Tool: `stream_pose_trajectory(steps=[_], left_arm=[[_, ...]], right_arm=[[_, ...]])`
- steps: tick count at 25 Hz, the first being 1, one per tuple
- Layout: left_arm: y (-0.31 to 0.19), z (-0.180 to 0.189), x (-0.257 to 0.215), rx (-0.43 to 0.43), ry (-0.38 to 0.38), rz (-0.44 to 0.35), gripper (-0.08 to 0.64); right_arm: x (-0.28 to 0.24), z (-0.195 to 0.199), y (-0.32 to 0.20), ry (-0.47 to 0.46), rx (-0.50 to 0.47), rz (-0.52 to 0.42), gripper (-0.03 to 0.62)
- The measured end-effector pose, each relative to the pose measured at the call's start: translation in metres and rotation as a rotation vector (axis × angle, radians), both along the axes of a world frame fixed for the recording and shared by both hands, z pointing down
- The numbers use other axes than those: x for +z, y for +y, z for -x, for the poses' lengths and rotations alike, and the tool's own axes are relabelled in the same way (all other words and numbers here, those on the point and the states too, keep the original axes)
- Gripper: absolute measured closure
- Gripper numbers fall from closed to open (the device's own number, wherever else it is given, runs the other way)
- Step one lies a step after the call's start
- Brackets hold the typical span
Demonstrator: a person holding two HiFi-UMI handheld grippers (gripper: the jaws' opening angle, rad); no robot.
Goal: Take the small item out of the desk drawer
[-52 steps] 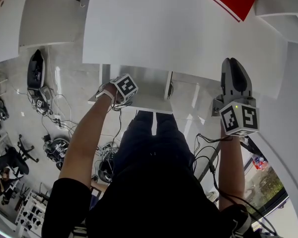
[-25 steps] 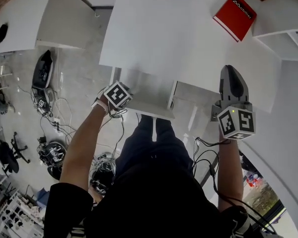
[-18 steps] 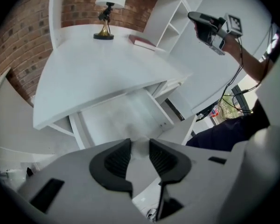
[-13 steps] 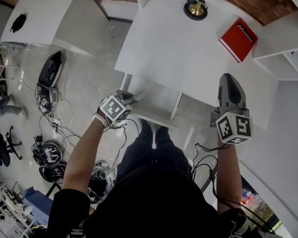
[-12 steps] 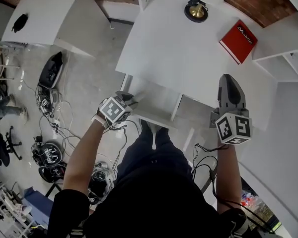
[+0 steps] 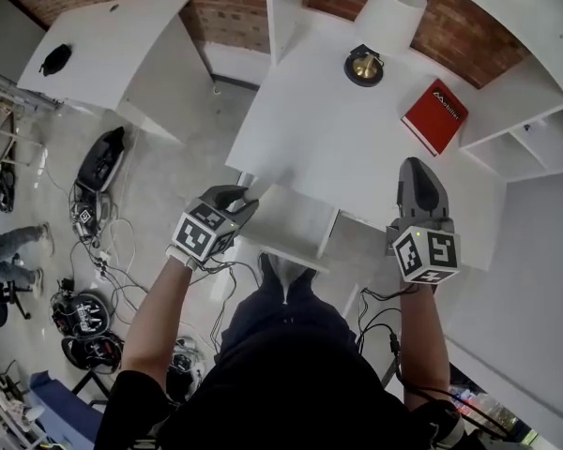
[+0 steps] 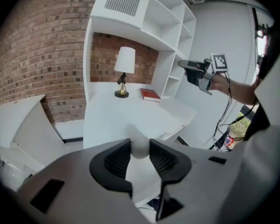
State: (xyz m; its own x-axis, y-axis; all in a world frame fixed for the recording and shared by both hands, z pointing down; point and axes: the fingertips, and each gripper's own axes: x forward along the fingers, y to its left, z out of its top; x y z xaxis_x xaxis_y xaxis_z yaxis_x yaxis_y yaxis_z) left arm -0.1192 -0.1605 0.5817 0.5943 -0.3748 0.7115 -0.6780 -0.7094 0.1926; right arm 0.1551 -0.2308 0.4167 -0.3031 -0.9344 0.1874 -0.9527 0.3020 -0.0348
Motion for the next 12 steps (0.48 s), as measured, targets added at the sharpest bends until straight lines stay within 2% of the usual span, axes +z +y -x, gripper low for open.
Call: stream_pose_trajectory(steps=[4,12], left_arm=[[-0.023,0.001,-0.056,-0.076,0.066,-0.129,0.439],[-0.058,0.001,-0.181,-0.235,0.303,-0.355,0.439]], right_arm=[[-0.027,0.009,0.000,0.003,-0.011,-0.044,0.571],[-0.066,0.019,0.003,0.032,-0.037,-0.120,0.574]])
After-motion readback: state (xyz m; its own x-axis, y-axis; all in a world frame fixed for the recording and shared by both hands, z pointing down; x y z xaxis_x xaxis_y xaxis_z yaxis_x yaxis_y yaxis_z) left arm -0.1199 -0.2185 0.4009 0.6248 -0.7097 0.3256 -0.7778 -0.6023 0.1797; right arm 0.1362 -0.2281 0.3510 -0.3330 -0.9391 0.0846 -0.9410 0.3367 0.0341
